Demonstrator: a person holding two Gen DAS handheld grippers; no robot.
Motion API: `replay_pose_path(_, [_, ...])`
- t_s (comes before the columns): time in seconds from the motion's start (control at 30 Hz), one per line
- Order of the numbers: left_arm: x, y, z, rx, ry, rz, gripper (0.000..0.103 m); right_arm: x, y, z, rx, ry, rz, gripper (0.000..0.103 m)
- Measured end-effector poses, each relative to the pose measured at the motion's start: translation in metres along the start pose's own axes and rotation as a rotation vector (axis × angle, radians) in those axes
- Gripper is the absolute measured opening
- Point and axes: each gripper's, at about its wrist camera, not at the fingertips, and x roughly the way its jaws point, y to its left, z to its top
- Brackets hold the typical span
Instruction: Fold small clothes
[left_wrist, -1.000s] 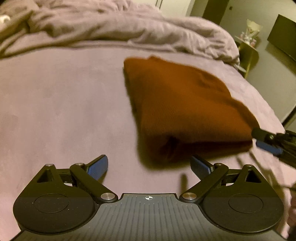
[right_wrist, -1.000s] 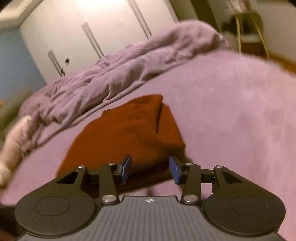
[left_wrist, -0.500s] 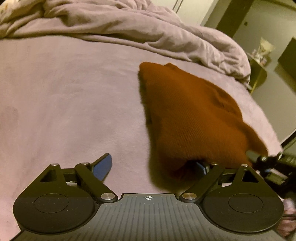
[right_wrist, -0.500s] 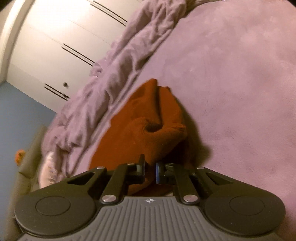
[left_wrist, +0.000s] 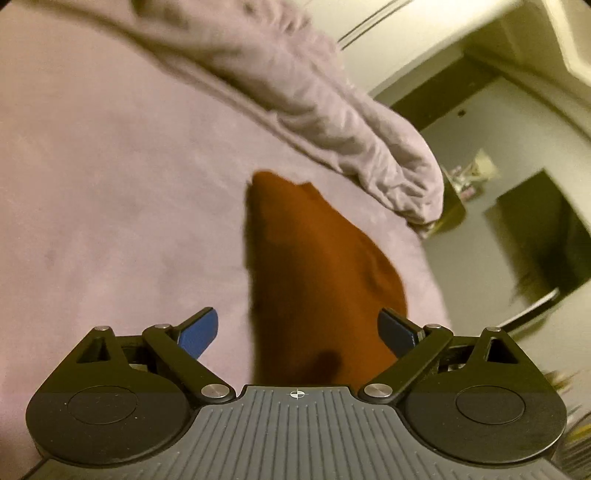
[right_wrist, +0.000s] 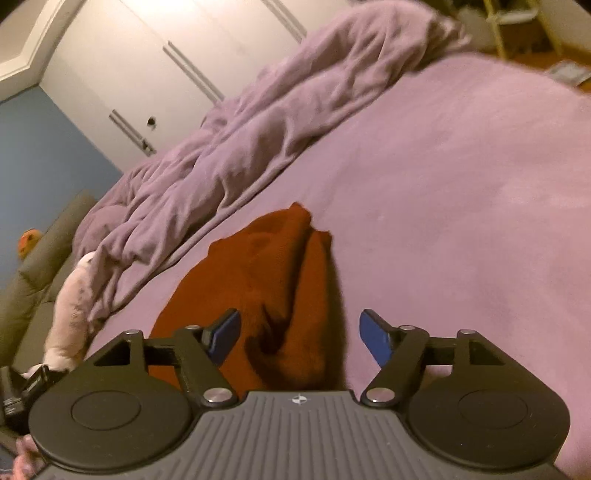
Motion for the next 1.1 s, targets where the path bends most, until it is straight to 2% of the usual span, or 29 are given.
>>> replay_pose_path(0.03, [0.013,0.003,0.005,-0.025,0.031,-0.018,0.097,0.013,-0.005,0.005,0.025,0.032,0.024,0.074])
replay_pose_path(0.13, [0.046,0.007,0.015,-0.039,0.105,-0.032,0.096,0.049,-0.015,0.016,0.082,0.08,0.025,0.074])
replay_pose_path(0.23, [0.063,0.013,0.019,-0.057,0.117,-0.047,0.093,0.067,-0.02,0.023,0.128,0.104,0.116,0.075])
replay_pose_path(0.27, [0.067,0.013,0.02,-0.054,0.105,-0.052,0.088,0.071,-0.02,0.024,0.141,0.12,0.148,0.075])
replay_pose_path(0.33, [0.072,0.013,0.02,-0.055,0.087,-0.053,0.075,0.08,-0.02,0.024,0.161,0.137,0.159,0.074])
replay_pose_path(0.37, [0.074,0.015,0.02,-0.064,0.084,-0.061,0.067,0.083,-0.017,0.024,0.15,0.138,0.154,0.07])
replay_pose_path(0.4, [0.077,0.016,0.019,-0.074,0.08,-0.056,0.063,0.086,-0.013,0.023,0.135,0.135,0.139,0.057])
replay_pose_path(0.43, [0.077,0.016,0.018,-0.072,0.074,-0.052,0.061,0.09,-0.009,0.022,0.122,0.136,0.116,0.048])
replay_pose_path(0.5, [0.071,0.015,0.018,-0.057,0.065,-0.052,0.052,0.095,-0.007,0.019,0.132,0.137,0.093,0.036])
replay_pose_path(0.63, [0.05,0.011,0.023,-0.061,0.05,-0.091,0.048,0.09,0.008,0.016,0.158,0.117,0.108,0.03])
replay_pose_path(0.77, [0.012,0.0,0.031,-0.02,-0.013,-0.08,0.048,0.09,0.039,0.013,0.181,0.155,0.207,0.028])
replay_pose_path(0.87, [-0.027,0.004,0.039,-0.029,-0.07,-0.018,0.048,0.099,0.07,-0.002,0.142,0.218,0.253,0.028])
replay_pose_path(0.97, [-0.057,0.014,0.036,0.028,-0.1,0.133,0.053,0.107,0.09,-0.02,0.117,0.245,0.294,0.028])
replay_pose_path(1.03, [-0.072,0.024,0.027,0.069,-0.087,0.238,0.05,0.11,0.094,-0.032,0.105,0.251,0.25,0.032])
replay_pose_path(1.07, [-0.081,0.026,0.019,0.096,-0.085,0.25,0.051,0.108,0.093,-0.037,0.115,0.244,0.226,0.037])
replay_pose_path(1.1, [-0.093,0.026,0.01,0.127,-0.095,0.256,0.058,0.101,0.093,-0.041,0.109,0.22,0.196,0.041])
